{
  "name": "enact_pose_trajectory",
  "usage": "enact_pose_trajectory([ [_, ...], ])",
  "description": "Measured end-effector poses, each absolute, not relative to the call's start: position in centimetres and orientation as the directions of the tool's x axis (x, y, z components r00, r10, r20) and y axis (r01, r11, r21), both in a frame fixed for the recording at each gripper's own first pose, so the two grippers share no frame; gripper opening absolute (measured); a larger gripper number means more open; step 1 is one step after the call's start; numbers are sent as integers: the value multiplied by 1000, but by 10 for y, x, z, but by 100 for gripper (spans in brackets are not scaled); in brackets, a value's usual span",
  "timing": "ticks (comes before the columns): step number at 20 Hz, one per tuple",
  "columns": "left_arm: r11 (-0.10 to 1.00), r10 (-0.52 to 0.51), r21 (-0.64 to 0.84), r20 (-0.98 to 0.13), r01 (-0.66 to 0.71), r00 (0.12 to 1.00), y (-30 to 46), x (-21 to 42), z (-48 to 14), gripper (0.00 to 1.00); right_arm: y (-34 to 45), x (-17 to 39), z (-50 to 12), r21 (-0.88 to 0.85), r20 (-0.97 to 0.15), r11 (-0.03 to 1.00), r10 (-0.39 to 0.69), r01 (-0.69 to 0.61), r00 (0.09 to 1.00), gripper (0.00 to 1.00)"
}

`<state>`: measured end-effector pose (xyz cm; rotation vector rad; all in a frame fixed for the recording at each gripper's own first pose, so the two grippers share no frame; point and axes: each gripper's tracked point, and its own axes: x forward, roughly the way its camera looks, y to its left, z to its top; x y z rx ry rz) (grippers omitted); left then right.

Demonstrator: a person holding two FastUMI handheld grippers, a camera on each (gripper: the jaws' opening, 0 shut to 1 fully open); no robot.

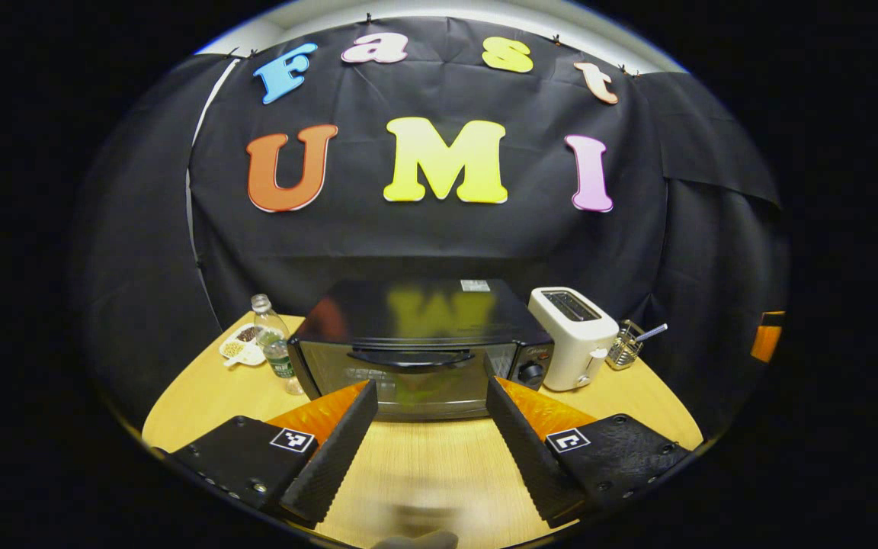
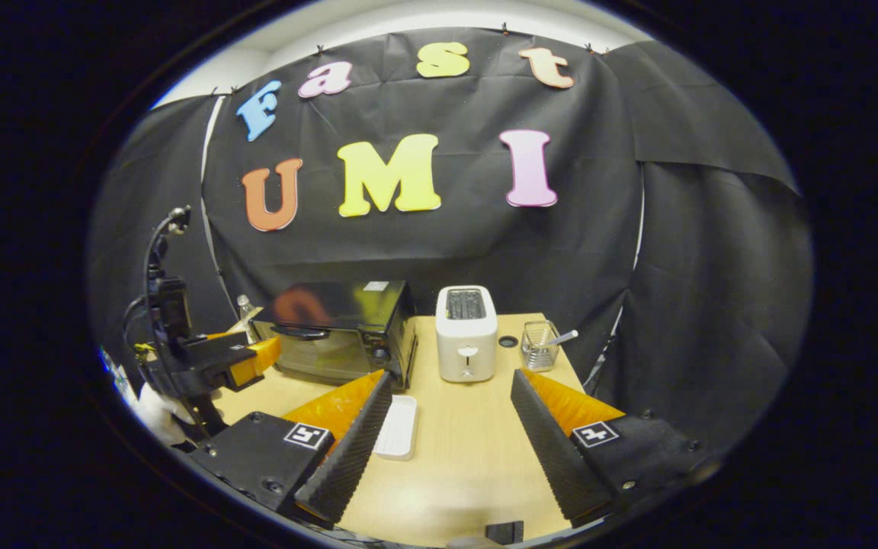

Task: Open the electric oven with the left hand, put the food in, and close the electric oven.

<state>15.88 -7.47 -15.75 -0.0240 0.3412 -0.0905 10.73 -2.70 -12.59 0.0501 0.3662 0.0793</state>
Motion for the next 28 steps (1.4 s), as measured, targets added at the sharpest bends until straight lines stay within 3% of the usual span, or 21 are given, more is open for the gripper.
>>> enact_pose_trajectory([
  [1, 996, -93, -38, -309, 86, 947, -73, 152, -143, 95, -22, 108, -123, 62, -346, 995, 94, -77, 934, 100],
  [2, 996, -86, -34, -283, 80, 955, -69, 146, -129, 95, -19, 108, -118, 60, -337, 995, 98, -83, 937, 91],
  [3, 996, -90, -37, -258, 83, 962, -68, 140, -115, 95, -15, 108, -114, 59, -327, 994, 104, -89, 939, 100],
  [4, 995, -96, -44, -238, 88, 967, -68, 134, -101, 85, -12, 109, -109, 62, -316, 994, 107, -92, 943, 100],
  [5, 995, -99, -50, -220, 90, 970, -62, 124, -89, 94, -8, 109, -104, 66, -303, 993, 112, -97, 946, 100],
  [6, 994, -100, -53, -203, 91, 974, -60, 118, -77, 94, -5, 109, -98, 69, -291, 993, 113, -97, 950, 100],
  [7, 995, -97, -51, -183, 89, 978, -54, 111, -63, 94, -2, 109, -91, 73, -277, 992, 116, -99, 954, 91],
  [8, 995, -96, -50, -159, 89, 983, -49, 106, -49, 94, 0, 109, -85, 76, -261, 992, 117, -100, 958, 100],
  [9, 995, -97, -53, -142, 90, 985, -45, 100, -38, 85, 2, 109, -76, 77, -242, 992, 115, -99, 964, 100],
  [10, 994, -96, -59, -118, 90, 988, -39, 95, -27, 85, 2, 109, -70, 74, -226, 993, 109, -95, 968, 100],
  [11, 995, -89, -60, -103, 83, 991, -33, 88, -15, 94, 3, 108, -64, 74, -213, 993, 106, -92, 971, 100],
  [15, 999, -37, -17, -46, 36, 998, 0, 67, 24, 94, 7, 101, -32, 81, -145, 994, 89, -78, 985, 100],
  [16, 1000, -28, -14, -35, 28, 999, 6, 60, 33, 94, 6, 99, -21, 81, -124, 994, 83, -74, 989, 90],
  [17, 1000, -24, -12, -16, 24, 1000, 10, 54, 43, 94, 7, 96, -10, 80, -100, 994, 80, -72, 992, 100],
  [20, 998, -20, -58, 6, 20, 1000, 20, 36, 59, 94, 12, 84, 26, 81, -37, 995, 69, -66, 997, 100],
  [21, 997, -12, -71, 13, 12, 1000, 26, 32, 62, 94, 14, 79, 34, 84, -19, 994, 66, -64, 998, 90],
  [23, 998, 7, -68, 27, -5, 1000, 36, 28, 68, 94, 24, 69, 52, 100, 14, 992, 76, -77, 997, 90],
  [24, 998, 17, -60, 19, -16, 1000, 41, 26, 66, 94, 31, 67, 61, 105, 32, 991, 85, -88, 996, 100],
  [28, 999, 22, -51, 22, -21, 1000, 55, 16, 71, 94, 50, 54, 62, 99, 34, 989, 104, -107, 994, 100],
])
